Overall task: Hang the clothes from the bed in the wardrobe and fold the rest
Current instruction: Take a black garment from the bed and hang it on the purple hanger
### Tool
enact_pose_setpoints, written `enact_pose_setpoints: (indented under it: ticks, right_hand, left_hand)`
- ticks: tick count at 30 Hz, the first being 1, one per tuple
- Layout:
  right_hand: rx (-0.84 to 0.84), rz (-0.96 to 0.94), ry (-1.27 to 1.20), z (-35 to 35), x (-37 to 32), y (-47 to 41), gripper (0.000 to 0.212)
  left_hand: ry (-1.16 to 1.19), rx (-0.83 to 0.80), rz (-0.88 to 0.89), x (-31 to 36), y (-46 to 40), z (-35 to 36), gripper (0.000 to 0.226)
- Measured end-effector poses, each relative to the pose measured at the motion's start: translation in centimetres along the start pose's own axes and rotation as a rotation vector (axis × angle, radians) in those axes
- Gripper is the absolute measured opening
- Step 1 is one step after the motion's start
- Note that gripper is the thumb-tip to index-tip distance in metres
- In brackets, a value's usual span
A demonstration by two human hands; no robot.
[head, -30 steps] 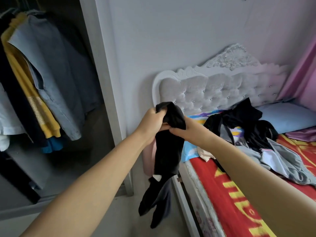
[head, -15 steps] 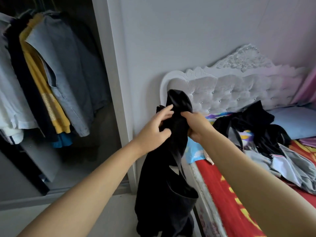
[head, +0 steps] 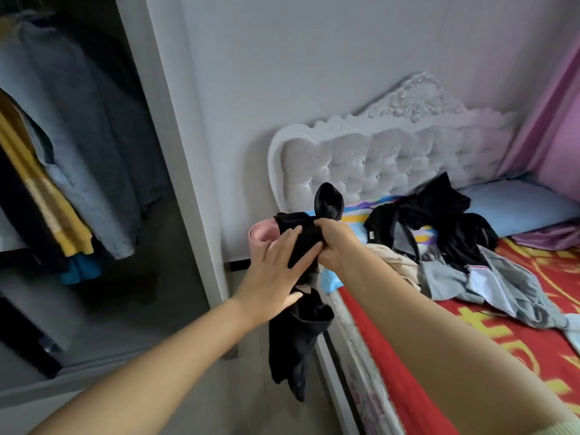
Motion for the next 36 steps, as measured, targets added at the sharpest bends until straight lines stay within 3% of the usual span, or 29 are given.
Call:
enact_pose_setpoints:
  ticks: [4,8,10,13,17,20,22,25,28,31,36]
  right_hand:
    - [-0.052,-0.002,-0.149,0.4,-1.3,0.5,0.016]
    - [-0.092,-0.002,-0.144,-0.5,-2.4,0.8,0.02]
    - [-0.141,-0.021,-0.055,-0.7,-2.6,0.7,0.02]
    - [-0.332,-0.145,0.258,0.2,-2.0,1.4,0.033]
    - [-0.343,-0.451,1.077,-0.2,2.3,2.5,0.019]
    - [-0.196,-0.396,1.231,-2.3,3.6,0.2,0.013]
    - [-0.094,-0.362,1.39,-3.8,3.2,-1.5,0.02]
    - [-0.097,-0.258,1.658,-5.6,2.8,-3.5,0.011]
    - [-0.083,-0.225,1.607,-4.2,1.2,-4.8,0.016]
    - [-0.109,-0.329,1.441,1.4,-0.4,-5.0,0.03]
    - [-0.146,-0.531,1.507,11.8,-1.1,-3.1,0.026]
  left_hand:
    - [0.204,0.321,0.081,0.0,-1.4,-3.4,0.051]
    - [0.248,0.361,0.195,0.1,-3.2,-4.4,0.043]
    - [0.329,0.342,0.026,-0.6,-4.4,-4.8,0.039]
    - [0.657,0.334,-0.404,-4.1,-5.5,-4.7,0.032]
    - [0.704,0.215,-0.694,-7.6,-6.0,-3.4,0.018]
    - [0.668,0.118,-0.747,-9.1,-5.3,-2.8,0.018]
    - [0.617,0.106,-0.807,-11.2,-3.7,-2.8,0.021]
    - [0.53,0.084,-0.925,-15.4,0.1,-2.9,0.027]
    - [0.409,-0.037,-0.995,-20.0,5.2,-2.0,0.03]
    - [0.401,-0.121,-1.019,-23.6,8.7,-0.5,0.025]
    - [0.142,-0.399,-0.972,-29.9,14.4,0.6,0.009]
Point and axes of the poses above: each hand's wrist, its own y-axis away from the middle knuckle, its own z-axis out of the palm, x = y × z, the point moved 9 cm from there along -y, towards the middle knuckle, and after that the axes turned 3 degrees about -y, right-handed, at the moved point
